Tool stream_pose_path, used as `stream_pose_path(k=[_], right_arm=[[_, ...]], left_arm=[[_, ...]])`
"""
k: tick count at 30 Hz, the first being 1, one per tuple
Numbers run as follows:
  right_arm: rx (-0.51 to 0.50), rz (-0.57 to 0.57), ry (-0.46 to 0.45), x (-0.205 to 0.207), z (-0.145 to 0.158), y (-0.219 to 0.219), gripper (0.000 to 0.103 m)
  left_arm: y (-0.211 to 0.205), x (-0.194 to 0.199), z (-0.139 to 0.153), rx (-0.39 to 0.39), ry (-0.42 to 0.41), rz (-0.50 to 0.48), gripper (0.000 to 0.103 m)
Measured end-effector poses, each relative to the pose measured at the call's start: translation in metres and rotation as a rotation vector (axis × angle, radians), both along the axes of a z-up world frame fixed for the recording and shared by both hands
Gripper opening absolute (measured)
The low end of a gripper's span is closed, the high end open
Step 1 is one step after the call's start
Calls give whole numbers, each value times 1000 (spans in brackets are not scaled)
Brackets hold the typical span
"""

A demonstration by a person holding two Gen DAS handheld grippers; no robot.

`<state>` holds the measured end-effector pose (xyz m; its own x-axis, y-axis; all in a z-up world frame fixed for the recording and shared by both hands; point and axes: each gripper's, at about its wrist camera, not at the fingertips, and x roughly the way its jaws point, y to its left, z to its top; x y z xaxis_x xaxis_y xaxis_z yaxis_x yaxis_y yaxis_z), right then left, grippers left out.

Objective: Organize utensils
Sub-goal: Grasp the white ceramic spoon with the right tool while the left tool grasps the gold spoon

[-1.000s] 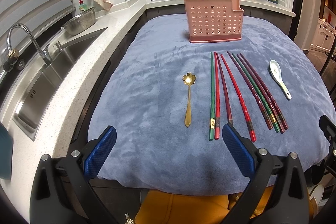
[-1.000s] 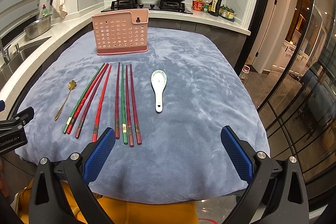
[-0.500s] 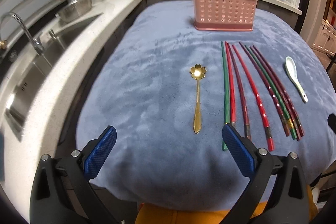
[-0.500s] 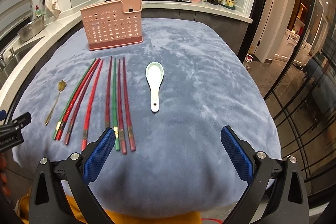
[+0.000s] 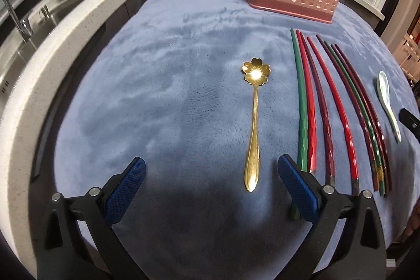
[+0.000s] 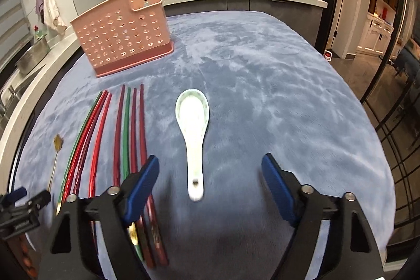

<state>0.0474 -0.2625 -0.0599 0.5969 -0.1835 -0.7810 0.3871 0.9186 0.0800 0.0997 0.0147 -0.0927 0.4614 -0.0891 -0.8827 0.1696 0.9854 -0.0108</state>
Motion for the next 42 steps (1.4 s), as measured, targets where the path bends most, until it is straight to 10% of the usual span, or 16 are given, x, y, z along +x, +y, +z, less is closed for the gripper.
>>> stream_pose_path(k=[9, 29, 42], right_arm=[[78, 8, 29, 15, -21, -8, 33], [61, 43, 13, 1, -16, 3, 14], [37, 44, -50, -21, 23, 2, 14]], left_arm=[[5, 8, -7, -56, 13, -3, 93], [-6, -9, 2, -108, -17, -143, 11], [-3, -22, 51, -155, -127, -159, 10]])
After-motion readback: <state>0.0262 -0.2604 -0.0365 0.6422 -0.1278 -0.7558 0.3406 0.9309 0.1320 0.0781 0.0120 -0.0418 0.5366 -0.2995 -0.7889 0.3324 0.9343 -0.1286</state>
